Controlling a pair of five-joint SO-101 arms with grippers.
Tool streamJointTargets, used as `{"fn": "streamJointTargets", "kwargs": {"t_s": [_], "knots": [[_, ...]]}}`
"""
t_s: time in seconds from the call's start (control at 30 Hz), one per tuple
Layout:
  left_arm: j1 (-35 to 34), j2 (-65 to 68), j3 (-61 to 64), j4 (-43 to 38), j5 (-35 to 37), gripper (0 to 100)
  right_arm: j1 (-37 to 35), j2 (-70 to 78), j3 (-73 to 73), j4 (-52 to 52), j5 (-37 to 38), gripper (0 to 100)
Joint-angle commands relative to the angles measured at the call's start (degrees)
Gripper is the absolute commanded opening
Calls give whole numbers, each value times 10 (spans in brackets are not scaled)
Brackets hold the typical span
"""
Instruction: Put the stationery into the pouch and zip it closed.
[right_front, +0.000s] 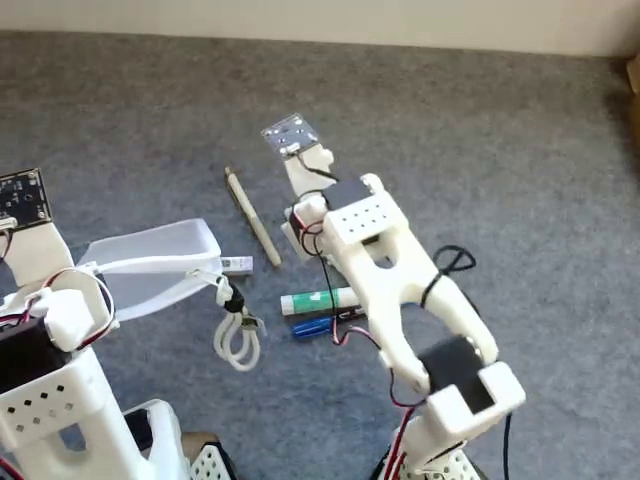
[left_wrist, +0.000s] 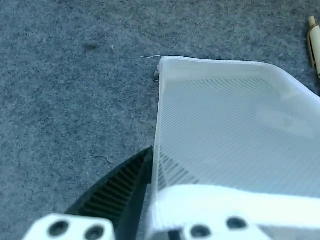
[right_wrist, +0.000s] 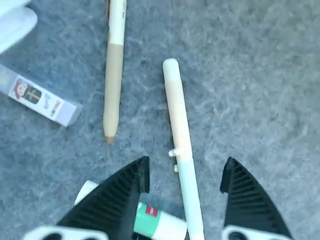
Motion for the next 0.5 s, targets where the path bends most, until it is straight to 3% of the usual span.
{"fn": "streamJointTargets", "kwargs": {"t_s": [0.0, 0.47], "knots": [[-7, 9, 1, -12, 7, 5, -6, 18, -59, 0, 30, 224], [-7, 9, 2, -11, 7, 5, -22, 167, -159, 0, 41, 224]]}}
